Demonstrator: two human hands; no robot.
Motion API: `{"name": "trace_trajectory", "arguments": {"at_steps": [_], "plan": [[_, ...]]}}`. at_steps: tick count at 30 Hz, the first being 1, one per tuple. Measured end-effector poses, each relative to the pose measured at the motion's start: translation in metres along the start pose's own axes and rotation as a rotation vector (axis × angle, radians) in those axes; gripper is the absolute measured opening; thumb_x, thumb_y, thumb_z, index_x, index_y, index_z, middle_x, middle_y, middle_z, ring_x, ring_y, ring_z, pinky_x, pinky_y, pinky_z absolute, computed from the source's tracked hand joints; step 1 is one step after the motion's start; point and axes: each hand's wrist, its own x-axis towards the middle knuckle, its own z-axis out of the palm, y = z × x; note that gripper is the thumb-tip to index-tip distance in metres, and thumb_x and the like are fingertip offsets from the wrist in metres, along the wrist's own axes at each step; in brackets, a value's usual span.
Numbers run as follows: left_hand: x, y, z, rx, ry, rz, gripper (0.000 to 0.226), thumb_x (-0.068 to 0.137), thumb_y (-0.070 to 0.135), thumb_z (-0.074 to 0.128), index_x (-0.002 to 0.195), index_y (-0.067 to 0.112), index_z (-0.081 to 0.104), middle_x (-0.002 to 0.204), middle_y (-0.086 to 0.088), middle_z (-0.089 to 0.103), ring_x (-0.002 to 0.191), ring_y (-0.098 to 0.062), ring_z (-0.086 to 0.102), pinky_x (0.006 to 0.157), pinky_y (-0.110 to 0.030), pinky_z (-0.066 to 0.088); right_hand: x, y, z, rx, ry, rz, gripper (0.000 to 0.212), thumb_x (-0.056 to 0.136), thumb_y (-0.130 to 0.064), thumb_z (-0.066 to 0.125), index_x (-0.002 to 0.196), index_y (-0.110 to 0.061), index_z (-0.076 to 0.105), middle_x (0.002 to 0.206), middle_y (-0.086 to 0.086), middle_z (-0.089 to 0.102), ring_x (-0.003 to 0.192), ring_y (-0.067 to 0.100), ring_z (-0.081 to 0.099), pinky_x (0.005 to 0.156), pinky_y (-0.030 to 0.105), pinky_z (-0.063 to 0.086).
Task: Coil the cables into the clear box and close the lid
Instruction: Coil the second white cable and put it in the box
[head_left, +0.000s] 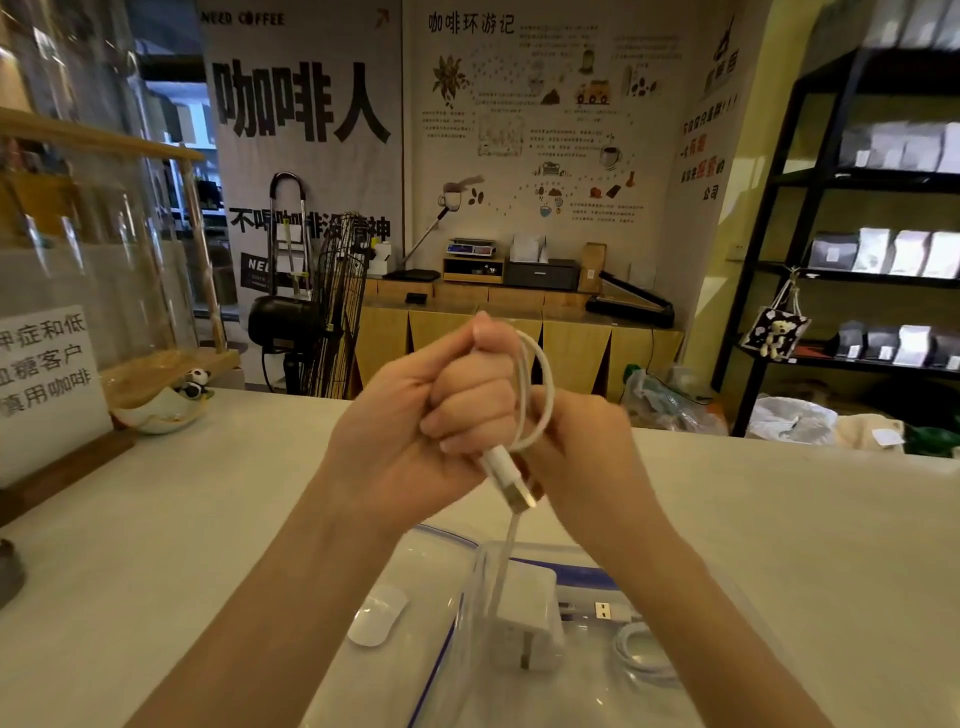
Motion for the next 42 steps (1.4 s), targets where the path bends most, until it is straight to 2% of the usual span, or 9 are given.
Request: {"name": "trace_trajectory", "arguments": {"at_steps": [3, 7, 13, 20, 25, 29, 32, 36, 42], "plan": [[0.001, 0.003, -0.01, -0.108, 0.088, 0.15, 0.025, 0.095, 0.017, 0.034, 0.086, 0.0, 0.05, 0.052, -0.007, 0.035, 0.048, -0.012, 0.029, 0.05, -0.022, 0.027, -0.006, -0.009, 0.006, 0.484, -0.185, 0.17, 0.01, 0.089, -0.009, 0.051, 0.093, -0.014, 0.058, 0.065, 0.002, 0.061, 0.048, 0.008, 0.059, 0.046, 0.024, 0.054], [0.008, 0.003, -0.025, -0.196, 0.106, 0.346, 0.029, 0.092, 0.018, 0.039, 0.083, -0.003, 0.056, 0.049, -0.007, 0.047, 0.04, -0.016, 0.041, 0.044, -0.024, 0.038, -0.011, -0.018, 0.011, 0.808, -0.389, 0.272, 0.039, 0.091, -0.001, 0.044, 0.126, -0.016, 0.042, 0.075, 0.009, 0.061, 0.045, 0.014, 0.059, 0.045, 0.031, 0.056], [0.006, 0.025, -0.04, 0.098, 0.431, 0.639, 0.036, 0.098, 0.027, 0.024, 0.085, 0.009, 0.052, 0.044, 0.007, 0.039, 0.036, -0.004, 0.035, 0.038, -0.013, 0.032, -0.016, -0.019, 0.004, 0.712, -0.402, 0.298, 0.026, 0.095, -0.013, 0.038, 0.114, -0.016, 0.054, 0.065, 0.004, 0.054, 0.03, 0.005, 0.033, 0.03, 0.016, 0.027], [0.009, 0.023, -0.039, 0.148, 0.479, 0.663, 0.037, 0.098, 0.027, 0.023, 0.092, 0.005, 0.052, 0.043, 0.007, 0.039, 0.036, -0.004, 0.035, 0.038, -0.014, 0.033, -0.023, -0.024, 0.01, 0.183, -0.389, 0.092, 0.03, 0.096, -0.027, 0.033, 0.122, -0.023, 0.047, 0.062, -0.011, 0.05, 0.046, -0.002, 0.045, 0.048, 0.011, 0.034], [0.014, 0.004, -0.037, 0.987, 0.69, 0.685, 0.025, 0.097, 0.023, 0.028, 0.096, 0.017, 0.052, 0.048, 0.008, 0.045, 0.044, -0.002, 0.04, 0.045, -0.014, 0.037, -0.027, -0.027, 0.0, 0.034, -0.383, 0.031, 0.029, 0.096, -0.025, 0.036, 0.121, -0.023, 0.048, 0.066, -0.019, 0.037, 0.053, -0.004, 0.037, 0.048, 0.011, 0.03], [0.016, -0.008, -0.036, 1.596, 0.605, 0.53, 0.018, 0.095, 0.02, 0.032, 0.095, 0.019, 0.05, 0.06, 0.005, 0.047, 0.049, -0.001, 0.043, 0.05, -0.014, 0.041, -0.024, -0.027, -0.022, 0.107, -0.442, 0.129, 0.019, 0.092, -0.021, 0.044, 0.107, -0.022, 0.056, 0.059, -0.006, 0.05, 0.032, 0.002, 0.041, 0.034, 0.013, 0.035], [0.014, -0.01, -0.037, 1.719, 0.49, 0.278, 0.025, 0.095, 0.023, 0.033, 0.092, 0.015, 0.056, 0.058, 0.005, 0.051, 0.047, -0.003, 0.045, 0.051, -0.02, 0.042, -0.019, -0.023, -0.044, 0.132, -0.445, 0.139, 0.015, 0.087, -0.022, 0.051, 0.094, -0.018, 0.064, 0.052, -0.005, 0.049, 0.03, 0.003, 0.038, 0.032, 0.011, 0.031], [0.009, -0.004, -0.029, 1.411, 0.214, -0.16, 0.044, 0.09, 0.04, 0.033, 0.061, 0.023, 0.062, 0.038, 0.008, 0.043, 0.034, -0.006, 0.037, 0.046, -0.021, 0.039, -0.015, -0.011, -0.07, 0.136, -0.406, 0.016, 0.012, 0.074, -0.027, 0.064, 0.081, -0.021, 0.072, 0.052, -0.008, 0.058, 0.04, 0.0, 0.045, 0.039, 0.007, 0.033], [-0.001, 0.015, -0.026, 0.697, -0.283, -0.355, 0.04, 0.093, 0.035, 0.035, 0.075, 0.009, 0.06, 0.043, 0.009, 0.028, 0.034, -0.006, 0.025, 0.036, -0.014, 0.026, -0.004, 0.006, -0.071, 0.374, -0.204, -0.161, 0.015, 0.069, -0.026, 0.066, 0.08, -0.021, 0.075, 0.05, -0.007, 0.06, 0.041, 0.005, 0.044, 0.037, 0.012, 0.033]]}}
